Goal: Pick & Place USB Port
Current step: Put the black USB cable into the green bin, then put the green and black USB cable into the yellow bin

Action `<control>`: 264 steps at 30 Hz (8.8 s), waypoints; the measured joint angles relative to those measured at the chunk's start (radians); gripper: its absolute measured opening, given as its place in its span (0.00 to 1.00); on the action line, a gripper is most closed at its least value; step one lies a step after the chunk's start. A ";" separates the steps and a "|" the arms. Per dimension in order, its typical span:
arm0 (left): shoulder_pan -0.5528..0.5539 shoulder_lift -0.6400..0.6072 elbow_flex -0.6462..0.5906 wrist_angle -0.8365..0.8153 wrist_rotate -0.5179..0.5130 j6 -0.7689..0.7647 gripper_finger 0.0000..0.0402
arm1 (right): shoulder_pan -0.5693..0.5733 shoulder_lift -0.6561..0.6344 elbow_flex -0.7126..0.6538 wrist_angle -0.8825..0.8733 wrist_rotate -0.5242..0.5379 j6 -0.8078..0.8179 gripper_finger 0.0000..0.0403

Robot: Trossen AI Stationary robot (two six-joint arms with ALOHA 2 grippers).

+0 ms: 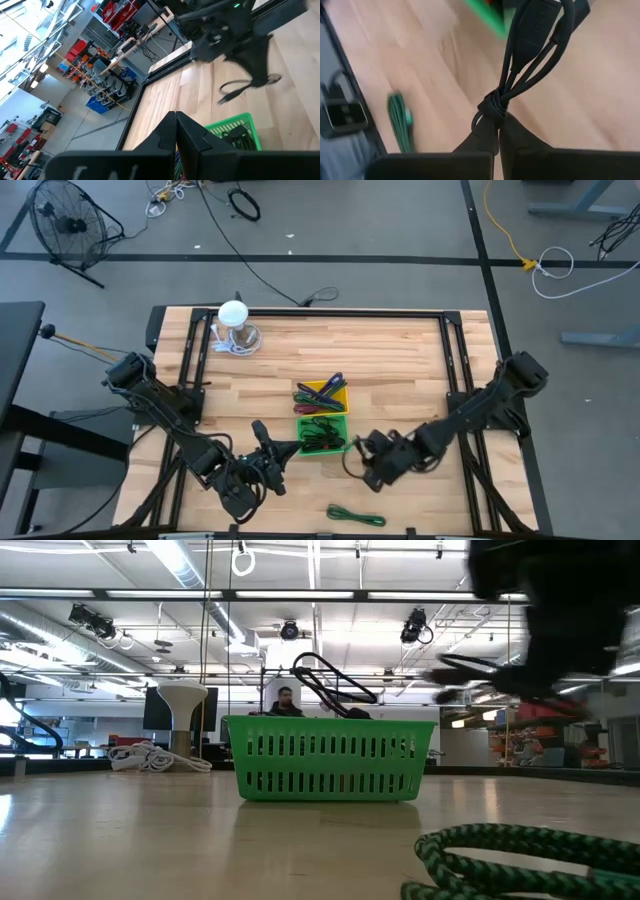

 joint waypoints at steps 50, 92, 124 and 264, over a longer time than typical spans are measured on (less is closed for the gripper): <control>0.000 0.000 0.000 -0.008 0.000 0.000 0.03 | -0.295 0.127 0.003 0.379 -0.202 -0.483 0.13; 0.000 0.000 0.000 -0.035 0.000 -0.034 0.03 | -0.279 0.025 0.003 0.316 -0.350 -0.470 0.24; 0.000 0.000 0.000 -0.041 0.000 -0.034 0.03 | 0.179 0.338 0.291 0.331 -0.104 -0.292 0.17; 0.240 0.000 0.000 0.687 0.792 -0.051 0.26 | 0.073 -0.013 0.498 -0.006 0.427 -0.887 0.00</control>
